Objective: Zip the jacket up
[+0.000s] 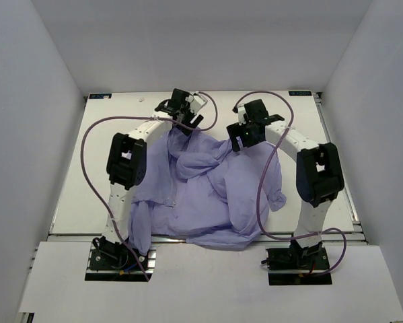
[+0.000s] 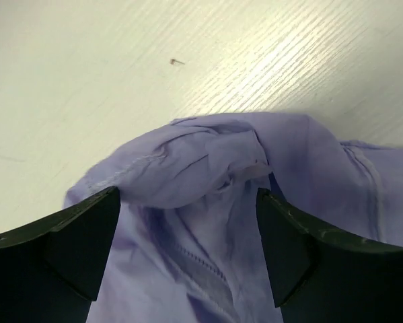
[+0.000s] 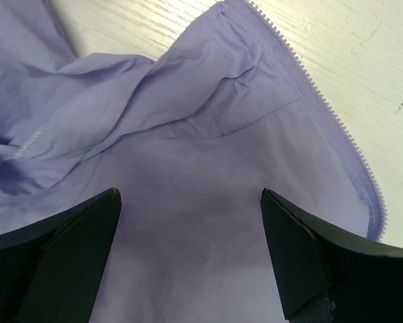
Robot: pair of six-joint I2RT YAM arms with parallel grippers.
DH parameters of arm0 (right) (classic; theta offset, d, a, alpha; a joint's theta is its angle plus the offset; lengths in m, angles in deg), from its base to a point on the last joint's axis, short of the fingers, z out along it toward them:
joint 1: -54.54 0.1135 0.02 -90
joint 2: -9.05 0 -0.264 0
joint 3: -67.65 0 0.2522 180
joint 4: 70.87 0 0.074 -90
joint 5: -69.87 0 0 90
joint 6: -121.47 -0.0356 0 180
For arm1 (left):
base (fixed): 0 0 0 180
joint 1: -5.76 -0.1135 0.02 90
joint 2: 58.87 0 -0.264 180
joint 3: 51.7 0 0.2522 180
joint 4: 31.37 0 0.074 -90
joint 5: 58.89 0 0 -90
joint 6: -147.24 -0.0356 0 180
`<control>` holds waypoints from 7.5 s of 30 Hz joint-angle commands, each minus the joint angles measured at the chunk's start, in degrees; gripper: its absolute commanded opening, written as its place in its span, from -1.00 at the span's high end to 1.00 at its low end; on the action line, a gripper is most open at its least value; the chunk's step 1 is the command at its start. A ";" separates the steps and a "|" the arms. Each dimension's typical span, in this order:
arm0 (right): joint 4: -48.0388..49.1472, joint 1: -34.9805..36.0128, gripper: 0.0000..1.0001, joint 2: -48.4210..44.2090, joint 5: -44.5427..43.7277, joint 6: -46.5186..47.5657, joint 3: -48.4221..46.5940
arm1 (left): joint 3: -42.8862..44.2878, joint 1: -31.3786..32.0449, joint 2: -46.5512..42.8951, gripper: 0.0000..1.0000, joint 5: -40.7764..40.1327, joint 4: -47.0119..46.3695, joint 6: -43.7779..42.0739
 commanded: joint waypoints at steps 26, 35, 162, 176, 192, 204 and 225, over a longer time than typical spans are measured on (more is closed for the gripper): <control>10.51 -0.60 1.00 -4.42 12.48 -0.99 -14.37 | -15.14 -4.74 -29.36 1.00 42.21 -14.46 14.97; 30.01 -0.34 1.00 -10.43 41.76 -18.90 -22.86 | -31.44 -4.83 -58.06 1.00 49.71 -34.45 34.33; -3.20 -18.71 -0.78 17.20 15.21 -13.75 -41.97 | -36.80 8.97 -35.65 -0.96 2.27 -20.22 54.46; -0.12 4.89 -0.79 -32.04 2.21 -29.97 27.00 | -51.90 8.97 -46.22 -0.96 -1.90 -16.26 55.96; -5.56 8.55 -0.79 -12.89 -7.28 -29.57 28.69 | -36.48 8.09 -15.67 -0.75 4.01 -19.52 53.49; -8.72 -15.26 -0.79 0.55 -11.76 -21.74 9.37 | 3.43 -0.35 10.72 -0.89 -6.38 -8.97 60.53; -1.96 18.11 -0.79 -17.65 -15.18 -16.11 5.94 | -48.29 -2.01 -48.67 -0.96 -13.04 -20.30 55.61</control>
